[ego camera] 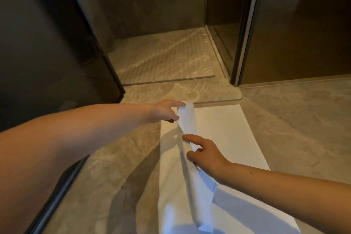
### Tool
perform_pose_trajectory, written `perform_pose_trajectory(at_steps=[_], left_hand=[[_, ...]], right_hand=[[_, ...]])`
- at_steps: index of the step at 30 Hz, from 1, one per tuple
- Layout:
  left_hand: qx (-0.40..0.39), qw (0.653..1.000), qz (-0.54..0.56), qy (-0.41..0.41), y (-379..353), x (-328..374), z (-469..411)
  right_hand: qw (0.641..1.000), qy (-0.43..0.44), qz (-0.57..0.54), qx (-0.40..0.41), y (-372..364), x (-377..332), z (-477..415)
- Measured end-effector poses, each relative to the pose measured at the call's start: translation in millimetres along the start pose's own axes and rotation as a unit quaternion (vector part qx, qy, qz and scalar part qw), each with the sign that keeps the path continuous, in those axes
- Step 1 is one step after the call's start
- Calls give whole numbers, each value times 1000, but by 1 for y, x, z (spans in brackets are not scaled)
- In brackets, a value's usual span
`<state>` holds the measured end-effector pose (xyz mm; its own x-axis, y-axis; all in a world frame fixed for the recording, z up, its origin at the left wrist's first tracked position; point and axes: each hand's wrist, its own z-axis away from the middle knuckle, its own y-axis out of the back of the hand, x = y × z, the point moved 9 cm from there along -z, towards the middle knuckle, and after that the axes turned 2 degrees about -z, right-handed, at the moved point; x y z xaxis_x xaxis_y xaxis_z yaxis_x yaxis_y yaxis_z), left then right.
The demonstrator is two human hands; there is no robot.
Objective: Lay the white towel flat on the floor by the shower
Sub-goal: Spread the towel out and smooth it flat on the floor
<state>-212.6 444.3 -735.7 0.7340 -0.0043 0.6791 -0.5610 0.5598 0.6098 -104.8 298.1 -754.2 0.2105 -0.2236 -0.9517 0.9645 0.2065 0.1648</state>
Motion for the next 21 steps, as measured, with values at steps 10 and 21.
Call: perform_pose_trajectory(at_steps=[10,21], left_hand=[[30,996,85,-13,32,-67,33],[23,985,171,17,31,-160,53]], right_hand=[[999,-33,-19,1,-71,-1,-5],[995,-80,-47,-41,-159,40,-22]])
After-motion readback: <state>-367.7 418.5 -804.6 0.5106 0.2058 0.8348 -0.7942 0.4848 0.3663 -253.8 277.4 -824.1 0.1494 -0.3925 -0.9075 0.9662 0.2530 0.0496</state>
